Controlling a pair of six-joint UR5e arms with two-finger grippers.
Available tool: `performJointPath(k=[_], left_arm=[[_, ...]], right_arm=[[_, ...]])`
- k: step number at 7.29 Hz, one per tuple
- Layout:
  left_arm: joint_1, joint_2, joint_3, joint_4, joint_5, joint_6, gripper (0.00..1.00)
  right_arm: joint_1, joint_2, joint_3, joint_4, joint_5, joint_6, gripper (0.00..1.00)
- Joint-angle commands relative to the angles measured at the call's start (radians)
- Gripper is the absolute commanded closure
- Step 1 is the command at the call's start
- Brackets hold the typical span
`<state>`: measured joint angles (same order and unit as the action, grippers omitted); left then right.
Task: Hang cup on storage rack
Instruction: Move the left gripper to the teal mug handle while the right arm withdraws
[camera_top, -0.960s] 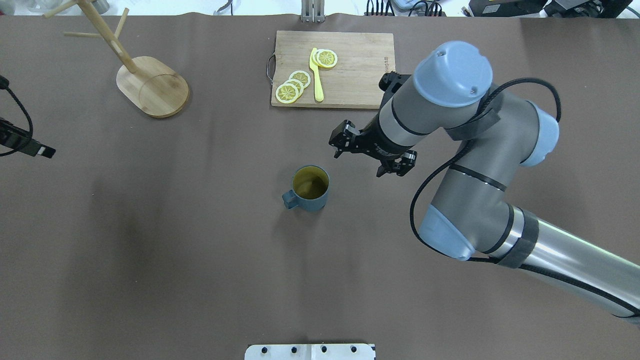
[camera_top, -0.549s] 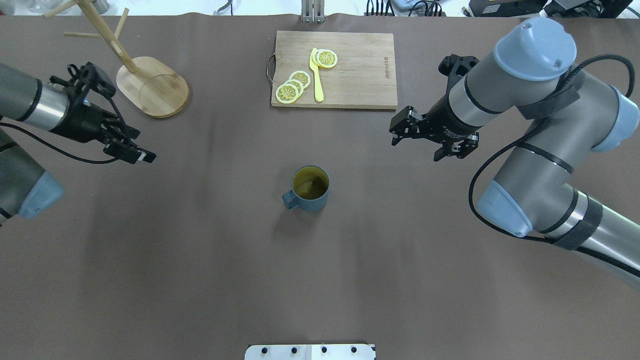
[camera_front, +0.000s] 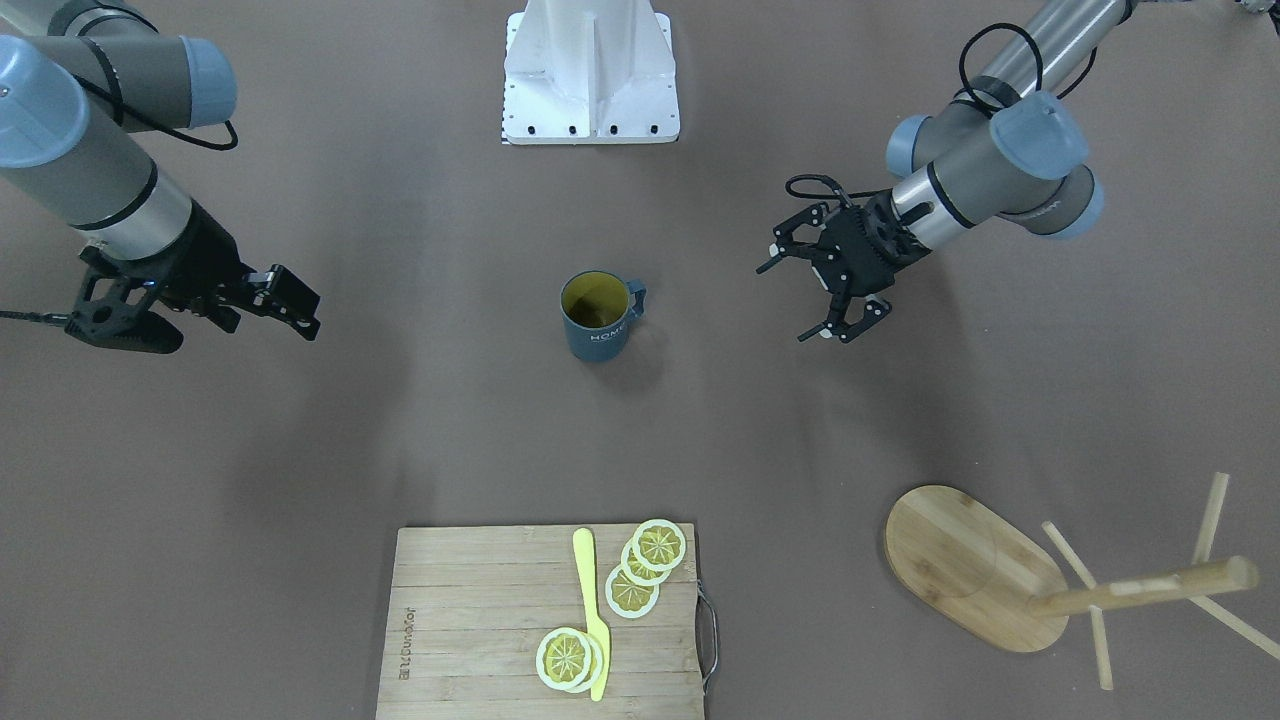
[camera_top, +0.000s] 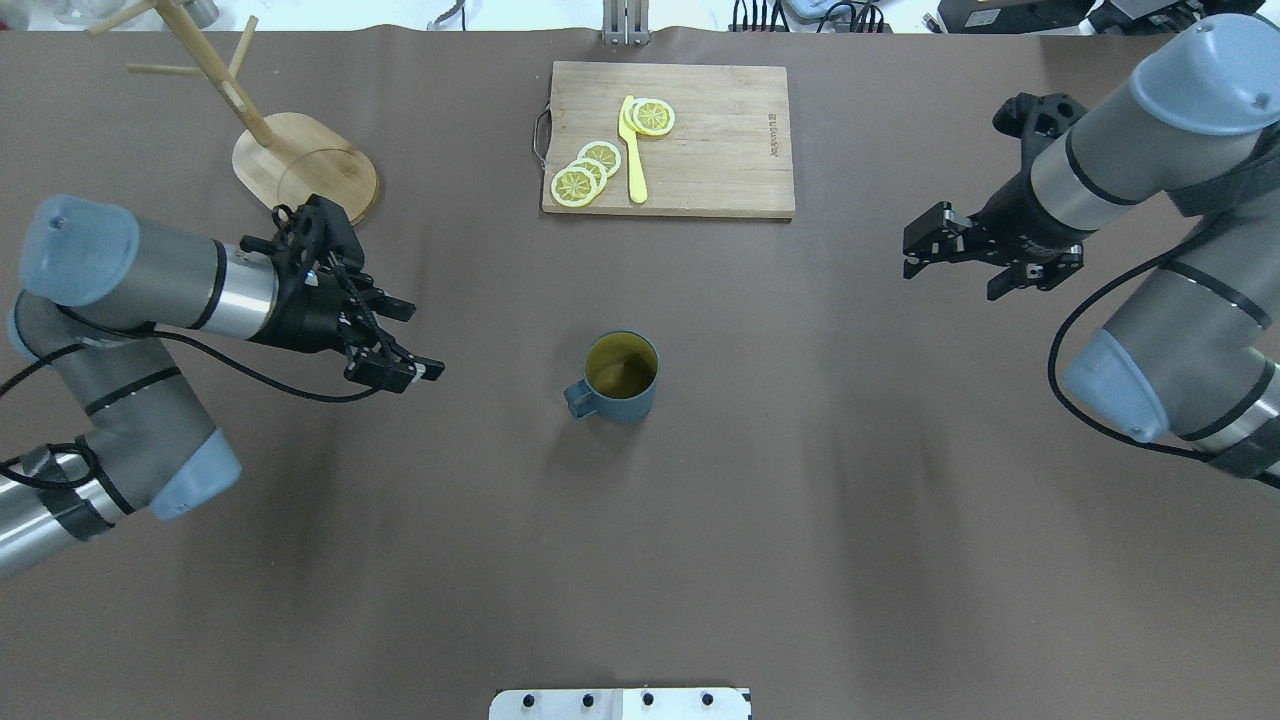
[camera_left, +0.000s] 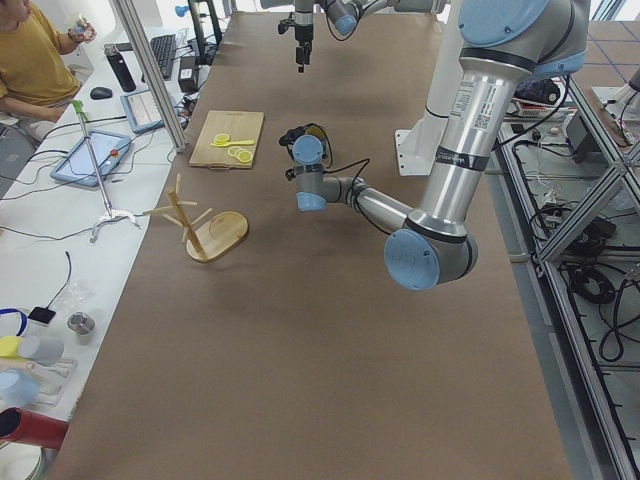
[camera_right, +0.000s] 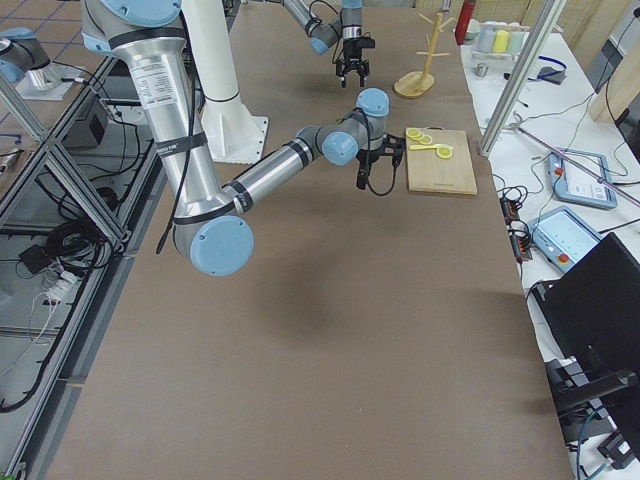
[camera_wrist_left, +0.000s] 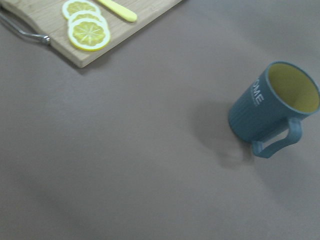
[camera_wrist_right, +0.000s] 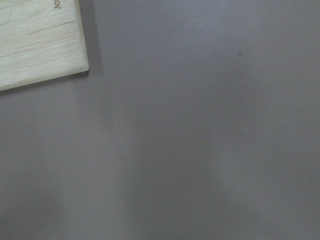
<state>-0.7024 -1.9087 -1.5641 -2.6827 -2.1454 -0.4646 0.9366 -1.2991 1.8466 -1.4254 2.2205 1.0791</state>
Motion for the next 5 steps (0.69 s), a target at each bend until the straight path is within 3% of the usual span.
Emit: performJointPath(k=[1,2,4,5], left_arm=[[0.154,-0.061,-0.002,-0.075,0.222,-0.005,0.03],[0.164,-0.050,0.004,-0.150,0.228,-0.005,0.03],[0.169,-0.049,0.030,-0.183,0.266,0.003,0.03],[0.193,-0.047,0.070,-0.274,0.359,0.004,0.03]], right_arm=[[0.112,-0.113,-0.001,-0.004,0.002,-0.225,0.00],[0.157,-0.171,-0.001,0.000,0.005,-0.313,0.00],[0.231,-0.254,-0.003,-0.001,0.030,-0.477,0.00],[0.248,-0.273,0.003,0.000,0.051,-0.507,0.00]])
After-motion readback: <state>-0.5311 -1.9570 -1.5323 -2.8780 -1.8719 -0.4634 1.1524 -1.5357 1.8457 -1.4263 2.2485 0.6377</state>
